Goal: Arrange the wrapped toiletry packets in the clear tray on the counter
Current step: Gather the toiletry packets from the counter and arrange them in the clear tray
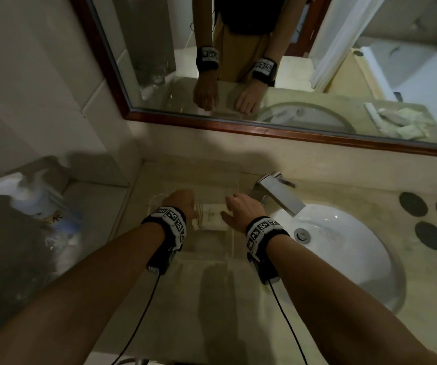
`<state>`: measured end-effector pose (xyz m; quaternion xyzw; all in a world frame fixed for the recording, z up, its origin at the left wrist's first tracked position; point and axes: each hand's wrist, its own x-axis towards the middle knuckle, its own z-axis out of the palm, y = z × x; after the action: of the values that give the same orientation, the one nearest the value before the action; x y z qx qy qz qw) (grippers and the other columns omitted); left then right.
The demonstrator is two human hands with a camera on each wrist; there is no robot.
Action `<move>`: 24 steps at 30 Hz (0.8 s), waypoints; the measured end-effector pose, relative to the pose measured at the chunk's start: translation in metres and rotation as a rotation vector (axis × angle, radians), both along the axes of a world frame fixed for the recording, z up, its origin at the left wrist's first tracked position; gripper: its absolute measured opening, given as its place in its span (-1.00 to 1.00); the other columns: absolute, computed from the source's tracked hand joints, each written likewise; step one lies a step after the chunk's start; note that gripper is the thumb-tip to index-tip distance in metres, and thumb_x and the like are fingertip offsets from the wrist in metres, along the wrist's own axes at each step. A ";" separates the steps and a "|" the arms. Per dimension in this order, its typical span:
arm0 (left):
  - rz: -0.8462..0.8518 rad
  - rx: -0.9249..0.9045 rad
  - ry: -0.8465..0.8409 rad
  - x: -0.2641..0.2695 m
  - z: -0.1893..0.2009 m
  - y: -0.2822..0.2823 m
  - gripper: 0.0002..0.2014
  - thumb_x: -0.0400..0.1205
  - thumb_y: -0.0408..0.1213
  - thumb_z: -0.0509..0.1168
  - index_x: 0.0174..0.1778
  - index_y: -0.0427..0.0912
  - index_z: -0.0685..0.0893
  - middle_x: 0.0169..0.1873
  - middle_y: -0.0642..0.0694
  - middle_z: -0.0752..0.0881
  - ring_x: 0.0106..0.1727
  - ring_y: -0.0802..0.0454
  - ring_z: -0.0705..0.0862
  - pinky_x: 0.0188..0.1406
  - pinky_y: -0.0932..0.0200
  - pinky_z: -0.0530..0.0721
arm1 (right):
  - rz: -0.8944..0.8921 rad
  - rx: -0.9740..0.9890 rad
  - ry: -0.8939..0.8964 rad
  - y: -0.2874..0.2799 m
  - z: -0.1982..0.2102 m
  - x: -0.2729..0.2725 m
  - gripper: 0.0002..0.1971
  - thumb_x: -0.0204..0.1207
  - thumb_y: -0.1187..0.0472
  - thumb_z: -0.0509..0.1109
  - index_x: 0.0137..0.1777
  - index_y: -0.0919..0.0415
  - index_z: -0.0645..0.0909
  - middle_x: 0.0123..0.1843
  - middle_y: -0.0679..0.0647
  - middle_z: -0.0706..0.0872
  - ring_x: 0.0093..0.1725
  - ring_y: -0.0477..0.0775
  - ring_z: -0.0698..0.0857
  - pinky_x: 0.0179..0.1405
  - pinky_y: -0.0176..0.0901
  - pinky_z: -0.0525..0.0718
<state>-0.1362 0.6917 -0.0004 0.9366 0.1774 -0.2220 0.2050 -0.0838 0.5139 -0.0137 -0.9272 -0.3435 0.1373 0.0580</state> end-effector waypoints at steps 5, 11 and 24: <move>-0.097 0.046 -0.026 0.017 0.029 -0.036 -0.69 0.57 -0.14 0.39 0.08 -0.31 0.64 0.05 -0.25 0.70 0.09 -0.21 0.68 0.05 -0.01 0.66 | -0.047 0.010 -0.015 -0.037 0.027 0.011 -0.74 0.60 -0.02 0.27 0.06 0.18 0.51 0.07 0.15 0.63 0.06 0.20 0.63 -0.06 0.03 0.65; -0.199 0.069 -0.058 0.035 0.059 -0.110 -0.83 0.55 -0.23 0.38 -0.10 -0.28 0.65 -0.15 -0.21 0.65 -0.12 -0.14 0.64 0.02 0.01 0.67 | -0.153 0.008 -0.078 -0.115 0.053 0.014 -0.67 0.61 -0.01 0.26 0.21 0.20 0.52 0.14 0.16 0.66 0.10 0.21 0.65 -0.08 -0.06 0.58; -0.369 0.064 -0.117 0.070 0.084 -0.332 -0.76 0.49 -0.14 0.41 -0.12 -0.25 0.62 -0.02 -0.19 0.66 0.03 -0.19 0.67 0.04 -0.06 0.71 | -0.429 -0.117 0.038 -0.342 0.074 0.020 -0.60 0.57 -0.13 0.24 0.23 0.14 0.52 0.21 0.17 0.63 0.18 0.25 0.63 0.13 0.10 0.65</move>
<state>-0.0664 0.3593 0.0832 0.9706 -0.0027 -0.1953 0.1407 -0.0635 0.1724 0.0606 -0.9780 -0.1289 0.1591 0.0384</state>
